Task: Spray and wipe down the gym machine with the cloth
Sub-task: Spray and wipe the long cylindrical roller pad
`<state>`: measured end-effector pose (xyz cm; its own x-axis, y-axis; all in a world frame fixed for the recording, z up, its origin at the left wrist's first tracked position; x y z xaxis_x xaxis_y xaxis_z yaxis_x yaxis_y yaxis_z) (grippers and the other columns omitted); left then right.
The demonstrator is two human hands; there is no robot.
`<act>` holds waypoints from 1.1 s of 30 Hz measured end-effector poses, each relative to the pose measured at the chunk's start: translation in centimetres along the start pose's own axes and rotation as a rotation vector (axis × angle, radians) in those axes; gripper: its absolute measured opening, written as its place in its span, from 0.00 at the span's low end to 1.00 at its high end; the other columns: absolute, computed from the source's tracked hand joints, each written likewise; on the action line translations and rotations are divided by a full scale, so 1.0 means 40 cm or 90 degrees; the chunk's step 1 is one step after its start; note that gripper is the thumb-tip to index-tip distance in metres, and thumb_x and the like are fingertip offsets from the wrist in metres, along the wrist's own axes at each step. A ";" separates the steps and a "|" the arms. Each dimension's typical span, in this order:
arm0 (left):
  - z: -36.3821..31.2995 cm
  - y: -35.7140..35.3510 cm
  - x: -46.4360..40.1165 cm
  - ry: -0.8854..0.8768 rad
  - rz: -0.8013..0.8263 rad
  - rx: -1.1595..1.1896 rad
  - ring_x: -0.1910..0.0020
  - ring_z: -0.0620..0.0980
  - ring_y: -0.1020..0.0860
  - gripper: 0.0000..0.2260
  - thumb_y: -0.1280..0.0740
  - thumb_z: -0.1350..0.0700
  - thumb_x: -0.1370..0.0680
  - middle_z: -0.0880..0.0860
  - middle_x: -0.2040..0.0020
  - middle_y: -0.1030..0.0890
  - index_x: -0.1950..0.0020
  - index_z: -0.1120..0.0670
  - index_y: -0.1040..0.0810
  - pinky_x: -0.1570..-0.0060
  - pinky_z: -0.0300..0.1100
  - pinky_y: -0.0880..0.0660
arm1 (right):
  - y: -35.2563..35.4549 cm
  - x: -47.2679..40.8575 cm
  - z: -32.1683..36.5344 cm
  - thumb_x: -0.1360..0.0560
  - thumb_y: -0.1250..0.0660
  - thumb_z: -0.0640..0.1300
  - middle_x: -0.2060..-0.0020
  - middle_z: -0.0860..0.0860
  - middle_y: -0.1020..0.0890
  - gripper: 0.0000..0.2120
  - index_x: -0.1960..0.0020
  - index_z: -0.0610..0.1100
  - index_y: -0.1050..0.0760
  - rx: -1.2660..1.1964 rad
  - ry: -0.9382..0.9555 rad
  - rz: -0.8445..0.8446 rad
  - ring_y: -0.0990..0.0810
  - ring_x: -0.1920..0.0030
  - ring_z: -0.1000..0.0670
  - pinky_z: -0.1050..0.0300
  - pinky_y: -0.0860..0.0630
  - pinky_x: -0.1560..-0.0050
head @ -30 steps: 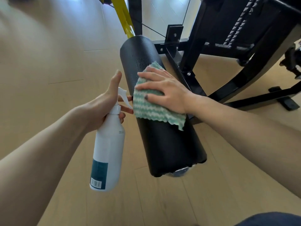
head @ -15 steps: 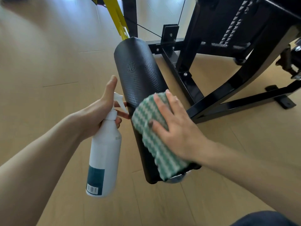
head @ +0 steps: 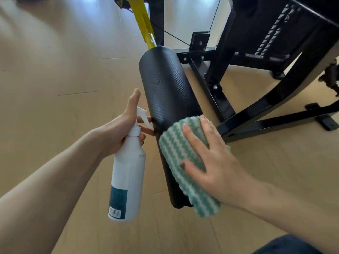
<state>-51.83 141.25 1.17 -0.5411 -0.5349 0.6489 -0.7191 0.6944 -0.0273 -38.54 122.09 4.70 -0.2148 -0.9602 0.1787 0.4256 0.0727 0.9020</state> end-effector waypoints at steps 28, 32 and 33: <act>0.038 0.019 -0.047 0.050 0.085 0.137 0.72 0.47 0.27 0.50 0.47 0.18 0.38 0.61 0.43 0.14 0.37 0.56 0.18 0.60 0.44 0.26 | 0.142 -0.826 0.070 0.20 0.47 0.62 0.19 0.43 0.64 0.30 0.20 0.63 0.51 0.293 -0.083 -0.043 0.62 0.20 0.36 0.27 0.52 0.25; 0.031 0.016 -0.028 0.035 0.072 0.160 0.72 0.47 0.28 0.47 0.50 0.19 0.29 0.64 0.41 0.15 0.34 0.56 0.19 0.61 0.44 0.27 | 0.102 -0.647 0.073 0.20 0.51 0.64 0.19 0.47 0.64 0.30 0.20 0.65 0.54 0.318 -0.007 -0.026 0.66 0.20 0.42 0.30 0.59 0.23; 0.029 0.016 -0.026 0.029 0.076 0.156 0.72 0.47 0.28 0.47 0.51 0.19 0.28 0.65 0.41 0.15 0.34 0.56 0.19 0.62 0.44 0.27 | 0.089 -0.578 0.070 0.19 0.52 0.64 0.19 0.48 0.63 0.29 0.20 0.64 0.54 0.312 0.011 -0.025 0.67 0.20 0.44 0.32 0.60 0.23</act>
<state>-52.22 141.70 -0.41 -0.6124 -0.4298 0.6635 -0.7384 0.6107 -0.2859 -34.51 145.32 4.87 -0.2063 -0.9686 0.1388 -0.0477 0.1516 0.9873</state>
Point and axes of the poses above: each hand's wrist, its own x-axis away from the middle knuckle, its own y-axis out of the back of the hand, z = x × y, the point moved 5 cm from there along -x, towards the middle knuckle
